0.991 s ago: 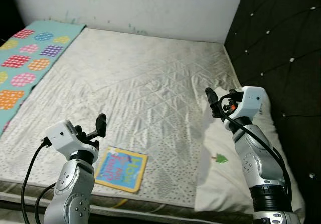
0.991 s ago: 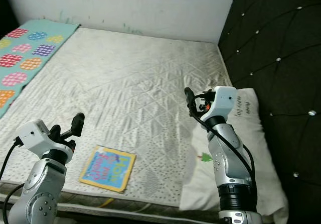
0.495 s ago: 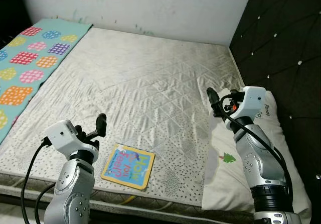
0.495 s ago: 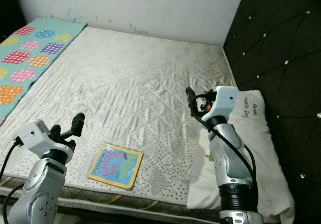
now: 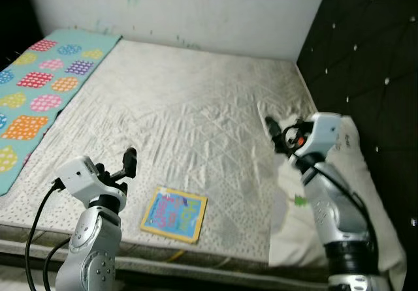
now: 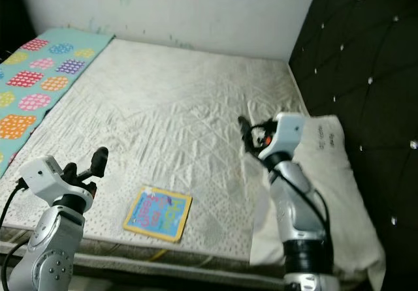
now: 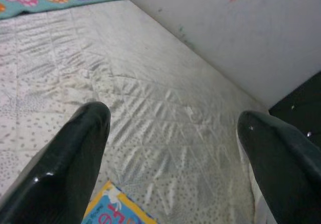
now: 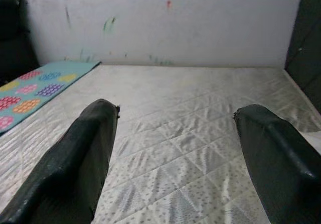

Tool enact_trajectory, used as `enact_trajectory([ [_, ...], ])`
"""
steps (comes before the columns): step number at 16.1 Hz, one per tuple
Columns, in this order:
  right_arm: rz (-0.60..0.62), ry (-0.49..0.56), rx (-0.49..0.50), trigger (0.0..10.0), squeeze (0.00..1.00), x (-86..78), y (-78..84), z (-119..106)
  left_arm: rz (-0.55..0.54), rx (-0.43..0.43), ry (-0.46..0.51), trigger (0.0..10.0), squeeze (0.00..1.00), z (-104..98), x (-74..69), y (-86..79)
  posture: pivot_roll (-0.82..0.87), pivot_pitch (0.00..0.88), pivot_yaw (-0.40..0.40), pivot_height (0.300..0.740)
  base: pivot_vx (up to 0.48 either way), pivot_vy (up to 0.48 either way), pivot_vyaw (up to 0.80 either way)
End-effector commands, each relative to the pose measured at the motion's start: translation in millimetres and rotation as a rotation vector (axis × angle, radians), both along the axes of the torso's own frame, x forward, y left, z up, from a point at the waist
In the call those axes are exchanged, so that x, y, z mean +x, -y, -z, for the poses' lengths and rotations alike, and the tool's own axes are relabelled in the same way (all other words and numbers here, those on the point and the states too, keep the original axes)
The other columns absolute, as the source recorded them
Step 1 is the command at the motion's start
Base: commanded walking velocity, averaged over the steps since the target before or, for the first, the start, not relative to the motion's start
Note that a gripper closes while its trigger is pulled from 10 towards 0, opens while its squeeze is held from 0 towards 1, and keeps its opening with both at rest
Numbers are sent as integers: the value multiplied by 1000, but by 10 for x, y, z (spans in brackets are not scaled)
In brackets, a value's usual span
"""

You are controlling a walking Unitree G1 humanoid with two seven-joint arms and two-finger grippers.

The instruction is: Clean up the room

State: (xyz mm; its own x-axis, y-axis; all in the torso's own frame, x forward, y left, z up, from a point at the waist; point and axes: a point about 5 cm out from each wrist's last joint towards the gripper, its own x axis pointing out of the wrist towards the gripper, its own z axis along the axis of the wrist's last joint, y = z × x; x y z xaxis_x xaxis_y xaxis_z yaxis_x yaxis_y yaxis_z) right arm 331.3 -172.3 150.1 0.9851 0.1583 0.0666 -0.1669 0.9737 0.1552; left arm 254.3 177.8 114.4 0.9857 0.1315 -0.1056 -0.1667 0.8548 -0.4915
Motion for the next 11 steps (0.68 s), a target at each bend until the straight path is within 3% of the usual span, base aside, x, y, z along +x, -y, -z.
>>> enact_trajectory([
  [1, 24, -18, -2, 10000, 0, -25, 73, 51, 10, -25, -21, 10000, 0, 22, 7, 75, -66, 27, -37, 740, 0, 480, 0],
  [6, 17, -23, -8, 10000, 0, -19, 68, 63, 16, -2, -13, 10000, 0, 8, 20, 56, -61, 26, -40, 740, 0, 460, 0],
  [8, 6, -26, -11, 10000, 0, -7, 49, 59, 26, -13, -33, 10000, 0, 32, 24, -10, -56, 28, -48, 740, 0, 0, 0],
  [11, -4, -35, -10, 10000, 0, 10, 48, 56, 177, 102, -39, 10000, 0, 3, 44, -12, -54, 29, -55, 740, 0, 0, -210],
])
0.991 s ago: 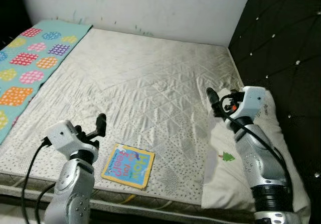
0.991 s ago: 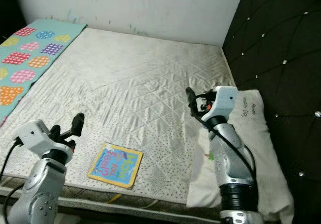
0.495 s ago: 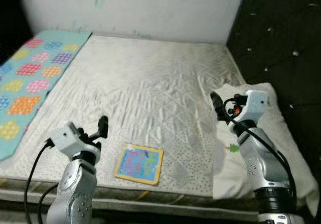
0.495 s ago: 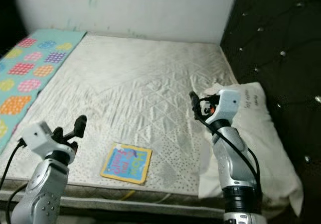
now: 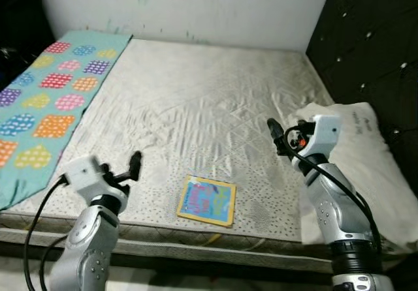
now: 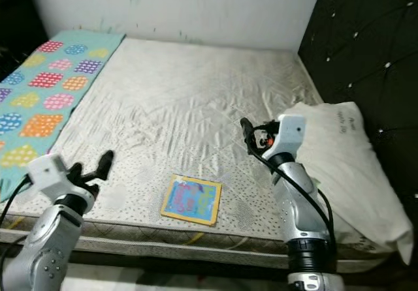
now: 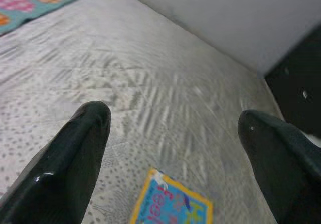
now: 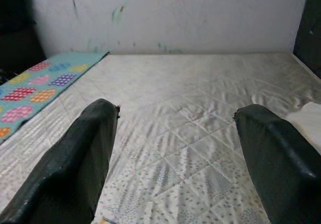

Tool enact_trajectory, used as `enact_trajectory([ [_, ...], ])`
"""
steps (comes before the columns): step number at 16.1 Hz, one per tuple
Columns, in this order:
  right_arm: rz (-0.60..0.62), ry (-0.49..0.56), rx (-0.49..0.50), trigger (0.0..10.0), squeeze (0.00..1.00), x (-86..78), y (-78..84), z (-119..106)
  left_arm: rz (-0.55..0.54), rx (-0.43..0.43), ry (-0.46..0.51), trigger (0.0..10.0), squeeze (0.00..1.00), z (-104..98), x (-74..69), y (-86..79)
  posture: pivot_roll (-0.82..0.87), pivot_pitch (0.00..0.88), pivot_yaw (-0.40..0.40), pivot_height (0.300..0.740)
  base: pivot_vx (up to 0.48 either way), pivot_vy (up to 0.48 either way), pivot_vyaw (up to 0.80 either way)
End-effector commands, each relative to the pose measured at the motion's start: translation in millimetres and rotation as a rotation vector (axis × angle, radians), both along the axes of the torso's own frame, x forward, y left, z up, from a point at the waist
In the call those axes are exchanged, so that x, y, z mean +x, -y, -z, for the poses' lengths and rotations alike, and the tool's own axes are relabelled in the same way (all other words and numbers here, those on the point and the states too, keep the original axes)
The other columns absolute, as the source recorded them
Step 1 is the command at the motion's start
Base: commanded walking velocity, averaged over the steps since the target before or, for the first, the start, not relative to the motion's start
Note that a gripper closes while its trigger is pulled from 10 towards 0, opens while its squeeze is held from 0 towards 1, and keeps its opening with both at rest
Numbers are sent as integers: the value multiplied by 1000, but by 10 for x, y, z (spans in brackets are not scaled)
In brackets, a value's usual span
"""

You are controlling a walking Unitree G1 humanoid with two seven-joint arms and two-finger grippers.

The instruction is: Clean up the room

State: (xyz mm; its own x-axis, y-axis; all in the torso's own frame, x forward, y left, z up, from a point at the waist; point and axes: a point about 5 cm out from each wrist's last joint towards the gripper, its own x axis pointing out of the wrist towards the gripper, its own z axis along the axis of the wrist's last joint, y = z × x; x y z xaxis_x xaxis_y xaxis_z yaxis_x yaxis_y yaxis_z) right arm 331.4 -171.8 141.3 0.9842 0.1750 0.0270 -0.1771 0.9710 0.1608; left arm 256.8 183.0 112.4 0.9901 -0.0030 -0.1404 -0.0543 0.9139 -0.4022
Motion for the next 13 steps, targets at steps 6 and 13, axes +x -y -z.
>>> enact_trajectory([
  [6, -27, -20, -62, 10000, 0, -155, -11, 166, 32, 225, 114, 10000, 0, 28, -88, 132, -61, 10, -58, 740, 0, 0, -400],
  [13, 44, 21, -165, 10000, 0, -360, 17, 370, -95, 411, 172, 10000, 0, 106, -196, -145, -64, 15, -32, 740, 0, 0, 0],
])
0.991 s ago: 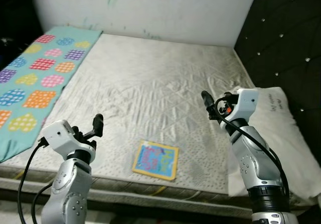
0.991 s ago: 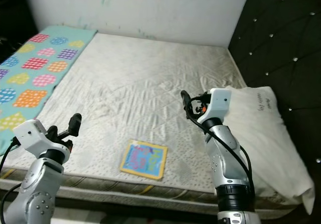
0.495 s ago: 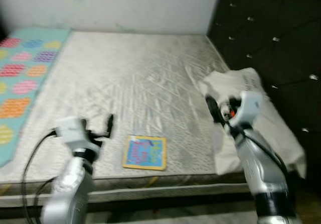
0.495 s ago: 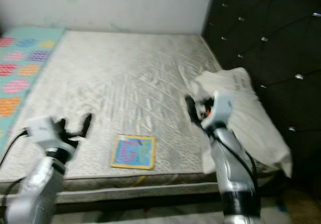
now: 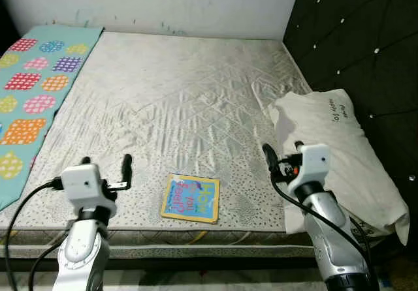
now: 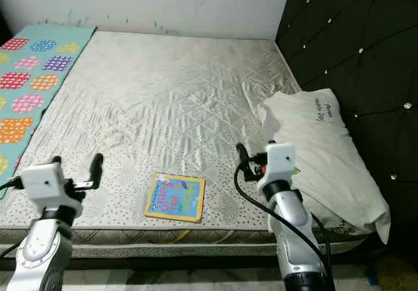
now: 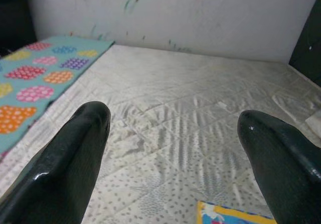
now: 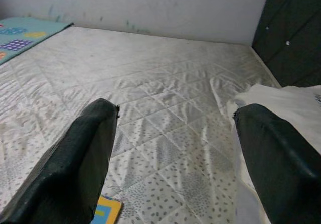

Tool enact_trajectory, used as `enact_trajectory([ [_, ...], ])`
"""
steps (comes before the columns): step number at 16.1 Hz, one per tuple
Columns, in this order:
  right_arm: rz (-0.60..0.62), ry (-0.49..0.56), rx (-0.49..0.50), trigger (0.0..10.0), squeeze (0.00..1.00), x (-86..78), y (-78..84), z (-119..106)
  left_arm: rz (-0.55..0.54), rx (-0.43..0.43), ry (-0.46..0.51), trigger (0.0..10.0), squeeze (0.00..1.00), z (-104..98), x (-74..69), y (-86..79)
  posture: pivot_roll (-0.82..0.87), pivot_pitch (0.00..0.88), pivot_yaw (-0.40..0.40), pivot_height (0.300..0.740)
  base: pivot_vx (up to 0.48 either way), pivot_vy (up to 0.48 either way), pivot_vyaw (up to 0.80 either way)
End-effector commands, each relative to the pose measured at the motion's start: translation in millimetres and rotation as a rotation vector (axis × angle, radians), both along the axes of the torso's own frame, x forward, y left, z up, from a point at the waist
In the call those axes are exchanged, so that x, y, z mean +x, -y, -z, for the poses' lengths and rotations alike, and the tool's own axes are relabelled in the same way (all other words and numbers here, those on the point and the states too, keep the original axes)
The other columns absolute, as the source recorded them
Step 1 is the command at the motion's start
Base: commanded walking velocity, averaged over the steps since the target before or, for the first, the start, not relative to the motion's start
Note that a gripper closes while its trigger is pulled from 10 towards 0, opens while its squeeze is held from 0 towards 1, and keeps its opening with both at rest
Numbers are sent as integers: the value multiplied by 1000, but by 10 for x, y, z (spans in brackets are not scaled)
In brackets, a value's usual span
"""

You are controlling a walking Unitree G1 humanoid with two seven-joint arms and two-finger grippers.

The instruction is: Clean up the room

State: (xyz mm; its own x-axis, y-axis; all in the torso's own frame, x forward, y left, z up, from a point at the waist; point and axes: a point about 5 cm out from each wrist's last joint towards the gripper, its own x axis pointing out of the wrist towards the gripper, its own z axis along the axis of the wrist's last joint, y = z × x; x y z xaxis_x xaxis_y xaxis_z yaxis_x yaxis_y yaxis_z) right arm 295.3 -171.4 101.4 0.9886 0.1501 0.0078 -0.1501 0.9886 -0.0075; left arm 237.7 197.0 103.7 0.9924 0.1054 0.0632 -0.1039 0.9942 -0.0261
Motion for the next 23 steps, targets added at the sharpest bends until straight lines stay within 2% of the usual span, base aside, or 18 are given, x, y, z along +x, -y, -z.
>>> enact_trajectory([
  [1, 26, 16, 9, 10000, 0, 7, 25, -23, -7, 16, -3, 10000, 0, 42, -25, 2, -61, 16, -37, 740, 0, 0, 0],
  [5, 35, -14, 53, 10000, 0, 27, 4, 20, -25, -3, 6, 10000, 0, 70, -19, -40, -55, 17, -39, 740, 0, 0, -127],
  [12, 29, -25, 55, 10000, 0, 39, 23, 12, -35, -76, -28, 10000, 0, 143, 4, -70, -59, 30, -47, 740, 0, 0, -800],
  [23, 32, -25, 54, 10000, 0, 70, 57, -31, -30, -104, -52, 10000, 0, 179, 20, -82, -65, 38, -51, 740, 0, 370, 0],
])
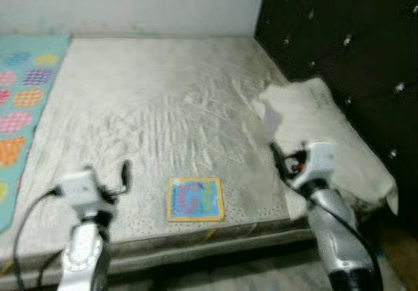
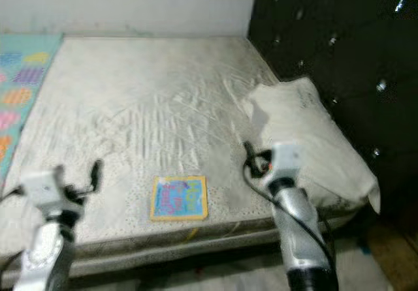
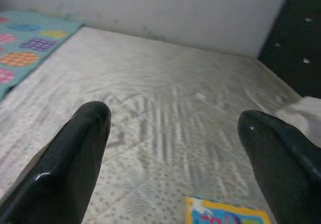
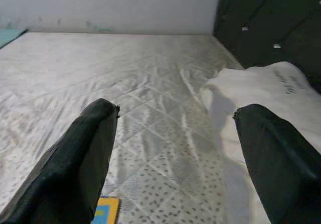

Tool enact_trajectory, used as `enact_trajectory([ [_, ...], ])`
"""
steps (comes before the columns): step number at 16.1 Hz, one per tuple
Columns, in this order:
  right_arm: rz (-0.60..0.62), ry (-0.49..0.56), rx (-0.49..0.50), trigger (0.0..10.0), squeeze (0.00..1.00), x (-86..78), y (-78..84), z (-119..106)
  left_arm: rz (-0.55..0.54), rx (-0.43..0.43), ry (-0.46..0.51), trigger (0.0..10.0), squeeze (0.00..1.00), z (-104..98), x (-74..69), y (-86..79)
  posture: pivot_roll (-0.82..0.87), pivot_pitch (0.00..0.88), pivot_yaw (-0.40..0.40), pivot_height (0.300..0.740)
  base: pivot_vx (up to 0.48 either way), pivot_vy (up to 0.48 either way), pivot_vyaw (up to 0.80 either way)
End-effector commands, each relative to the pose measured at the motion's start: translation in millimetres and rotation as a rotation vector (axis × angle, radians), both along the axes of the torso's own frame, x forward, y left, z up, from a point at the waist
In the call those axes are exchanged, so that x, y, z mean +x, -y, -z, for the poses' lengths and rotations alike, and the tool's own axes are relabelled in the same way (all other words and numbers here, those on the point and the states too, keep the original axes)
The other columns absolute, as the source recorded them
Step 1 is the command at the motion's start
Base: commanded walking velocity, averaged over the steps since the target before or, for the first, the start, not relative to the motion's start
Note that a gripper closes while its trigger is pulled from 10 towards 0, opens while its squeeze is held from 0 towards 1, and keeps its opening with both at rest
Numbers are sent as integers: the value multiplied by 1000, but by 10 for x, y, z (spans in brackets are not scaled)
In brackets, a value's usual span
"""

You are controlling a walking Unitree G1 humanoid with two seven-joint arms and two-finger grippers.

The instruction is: Clean up the room

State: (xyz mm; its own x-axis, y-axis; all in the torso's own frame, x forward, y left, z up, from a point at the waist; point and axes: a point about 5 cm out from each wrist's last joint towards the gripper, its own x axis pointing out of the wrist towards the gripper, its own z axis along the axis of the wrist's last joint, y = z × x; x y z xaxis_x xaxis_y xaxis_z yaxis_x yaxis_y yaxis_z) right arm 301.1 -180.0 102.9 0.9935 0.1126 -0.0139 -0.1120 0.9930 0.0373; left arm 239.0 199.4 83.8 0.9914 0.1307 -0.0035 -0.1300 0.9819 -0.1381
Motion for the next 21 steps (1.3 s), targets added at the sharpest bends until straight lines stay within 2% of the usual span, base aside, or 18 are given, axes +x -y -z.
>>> enact_trajectory([
  [1, -5, 3, 12, 10000, 0, 15, -26, -17, -7, 15, 0, 10000, 0, -20, 8, -60, -65, 38, -50, 740, 0, 401, 0],
  [3, -1, 4, 11, 10000, 0, 24, -15, -22, -10, 14, -7, 10000, 0, -14, 12, -64, -65, 37, -50, 740, 0, 424, 0],
  [14, -5, 4, 12, 10000, 0, 56, -22, -41, 26, 0, 17, 10000, 0, -42, 24, -31, -65, 36, -49, 740, 0, 0, 0],
  [17, -8, 1, 8, 10000, 0, 62, -20, -36, 26, -7, 15, 10000, 0, -32, 26, -28, -66, 31, -51, 740, 0, 0, -763],
  [21, -6, 0, 5, 10000, 0, 63, -15, -37, 29, -13, 14, 10000, 0, -28, 26, -27, -67, 32, -53, 740, 0, 0, 0],
])
